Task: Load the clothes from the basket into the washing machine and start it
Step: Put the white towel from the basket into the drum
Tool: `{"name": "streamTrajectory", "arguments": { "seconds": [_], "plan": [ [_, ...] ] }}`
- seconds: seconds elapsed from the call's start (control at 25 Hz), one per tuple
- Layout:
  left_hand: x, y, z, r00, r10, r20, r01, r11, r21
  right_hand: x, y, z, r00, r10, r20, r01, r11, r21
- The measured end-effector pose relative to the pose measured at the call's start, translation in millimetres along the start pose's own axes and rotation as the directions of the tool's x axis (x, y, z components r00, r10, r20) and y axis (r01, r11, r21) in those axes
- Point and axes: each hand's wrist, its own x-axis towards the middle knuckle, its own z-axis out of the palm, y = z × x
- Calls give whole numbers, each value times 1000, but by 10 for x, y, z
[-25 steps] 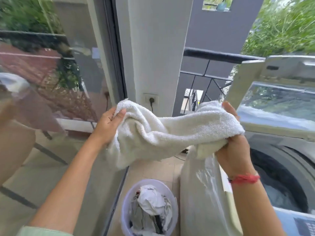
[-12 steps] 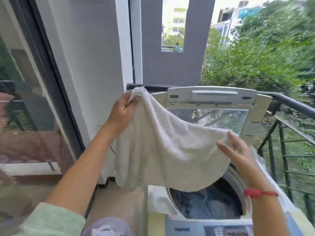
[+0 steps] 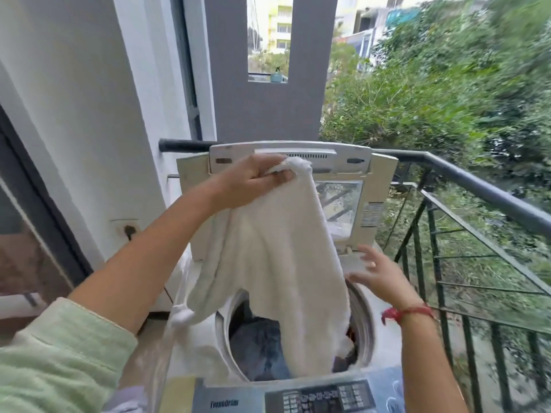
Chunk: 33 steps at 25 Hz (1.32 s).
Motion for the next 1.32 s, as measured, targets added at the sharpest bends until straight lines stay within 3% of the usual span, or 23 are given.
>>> {"name": "streamTrajectory", "arguments": {
  "seconds": [0.12, 0.2, 0.28, 0.36, 0.48, 0.56, 0.6, 0.68, 0.72, 0.8, 0.88, 0.96, 1.04, 1.08, 1.12, 1.16, 1.2, 1.24, 1.28, 1.32],
  "plan": [
    [103, 135, 207, 979, 13, 201, -19, 999, 28, 66, -426, 3, 922, -384, 53, 327, 845, 424],
    [124, 155, 280, 965, -11, 262, -2, 999, 51, 111, -640, -6, 822, -548, 154, 387, 737, 553],
    [110, 99, 231, 963, -40, 267, 20, 997, 78, 162, -764, -61, 792, -584, 177, 395, 712, 581],
    [58, -104, 122, 948, -176, 264, 130, 974, 184, 279, -769, -122, 826, -563, 8, 465, 690, 555],
    [-170, -711, 175, 835, -498, 234, 340, 802, 492, 503, -724, -253, 833, -464, -302, 547, 608, 575],
    [-377, -1174, 390, 792, -597, 128, 458, 720, 522, 678, -620, -290, 831, -437, -344, 556, 650, 518],
    [-453, -1383, 487, 776, -624, 86, 506, 699, 505, 774, -527, -278, 857, -430, -283, 515, 722, 463],
    [-492, -1691, 558, 782, -623, 37, 525, 689, 500, 946, -273, -175, 939, -345, -9, 340, 923, 182],
    [-464, -1793, 561, 790, -613, 4, 529, 685, 500, 1032, -117, -94, 959, -245, 145, 251, 968, -21],
    [-343, -1911, 546, 795, -599, -97, 566, 674, 475, 1210, 150, 73, 932, -105, 346, 216, 929, -301],
    [-210, -1961, 592, 807, -548, -219, 586, 699, 410, 1328, 265, 171, 972, -108, 209, 183, 908, -378],
    [-180, -1935, 715, 827, -470, -310, 562, 713, 419, 1348, 301, 246, 967, -187, -170, 136, 951, -277],
    [-323, -1883, 939, 864, -423, -272, 500, 663, 558, 1224, 343, 335, 868, -235, -438, 197, 972, -131],
    [-440, -1830, 1089, 887, -428, -173, 430, 628, 648, 1152, 396, 400, 864, -260, -431, 241, 965, -99],
    [-583, -1804, 1290, 889, -456, -27, 328, 596, 733, 1073, 461, 487, 906, -276, -321, 261, 961, -89],
    [-739, -1797, 1503, 849, -508, 146, 207, 574, 792, 987, 539, 604, 954, -285, -89, 274, 955, -114],
    [-918, -1790, 1737, 744, -591, 311, 112, 569, 815, 909, 634, 746, 940, -231, 249, 284, 937, -204],
    [-1081, -1796, 1953, 588, -676, 444, 49, 578, 815, 825, 742, 907, 830, -100, 549, 324, 887, -329],
    [-1214, -1774, 2140, 415, -740, 529, 5, 584, 812, 743, 856, 1060, 679, 75, 730, 376, 819, -434],
    [-1305, -1747, 2290, 277, -769, 576, -24, 594, 804, 670, 949, 1205, 550, 239, 800, 412, 756, -509]
  ]
}}
